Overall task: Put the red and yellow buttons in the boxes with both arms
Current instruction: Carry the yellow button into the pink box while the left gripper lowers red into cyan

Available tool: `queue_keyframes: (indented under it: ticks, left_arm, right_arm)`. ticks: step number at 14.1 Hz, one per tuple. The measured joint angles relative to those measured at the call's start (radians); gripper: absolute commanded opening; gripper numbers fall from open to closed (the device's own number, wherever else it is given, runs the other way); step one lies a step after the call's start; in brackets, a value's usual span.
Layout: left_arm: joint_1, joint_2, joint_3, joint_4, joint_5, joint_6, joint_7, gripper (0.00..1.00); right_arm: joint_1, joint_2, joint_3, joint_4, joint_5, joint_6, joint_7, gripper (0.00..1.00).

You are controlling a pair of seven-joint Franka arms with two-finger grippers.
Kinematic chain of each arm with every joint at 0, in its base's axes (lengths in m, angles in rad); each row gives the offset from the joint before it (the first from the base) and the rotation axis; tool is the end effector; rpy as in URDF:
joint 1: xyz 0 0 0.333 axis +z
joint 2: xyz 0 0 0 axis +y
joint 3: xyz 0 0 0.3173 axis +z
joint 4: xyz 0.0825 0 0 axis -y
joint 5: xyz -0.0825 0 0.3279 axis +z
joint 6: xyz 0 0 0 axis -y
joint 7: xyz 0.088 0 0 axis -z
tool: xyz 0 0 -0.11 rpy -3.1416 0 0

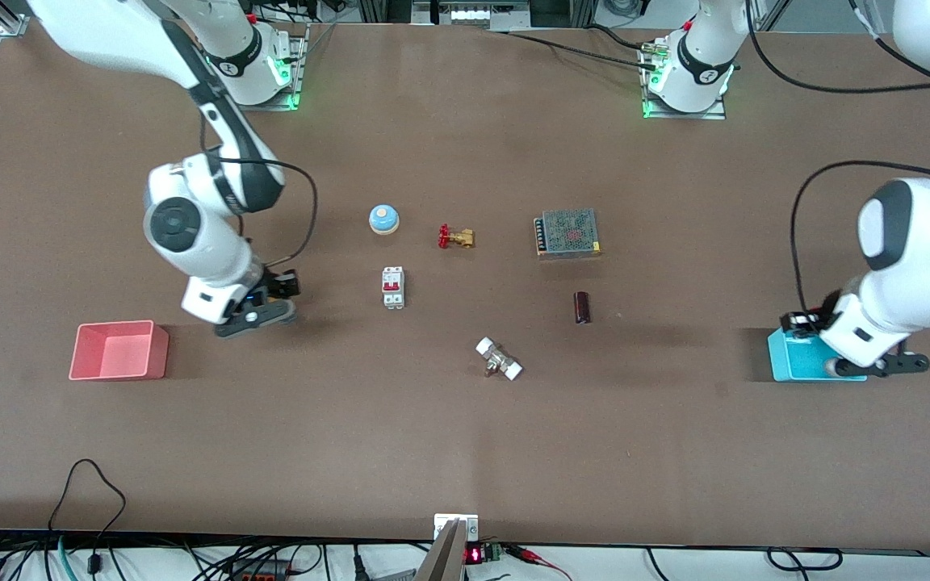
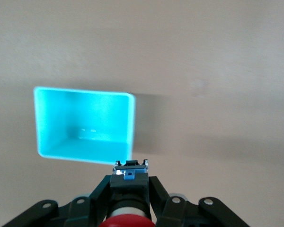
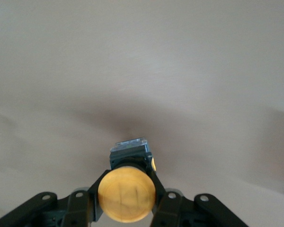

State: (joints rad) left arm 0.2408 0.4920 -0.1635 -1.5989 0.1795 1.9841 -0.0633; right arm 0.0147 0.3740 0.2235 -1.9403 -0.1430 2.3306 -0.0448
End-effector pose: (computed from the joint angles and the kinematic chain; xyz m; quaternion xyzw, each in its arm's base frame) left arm 0.6200 0.0744 0.3670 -0.9972 -0.0377 0.0495 0.0410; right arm 0.5661 0.1257 0.3333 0.9833 0.1810 0.0153 0.0106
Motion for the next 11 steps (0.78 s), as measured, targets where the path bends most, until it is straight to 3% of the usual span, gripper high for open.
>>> queue_keyframes:
  ticks: [5,11]
  left_arm:
    - [0.086,0.128,0.000,0.059,-0.004,0.110,0.116,0.08]
    - [0.111,0.201,-0.002,0.060,-0.010,0.174,0.143,0.09]
  right_arm:
    - [-0.169,-0.083,-0.018,0.093,0.009,-0.091,-0.121,0.23]
    - [-0.227,-0.006,-0.173,0.132,0.102,-0.062,-0.281,0.23]
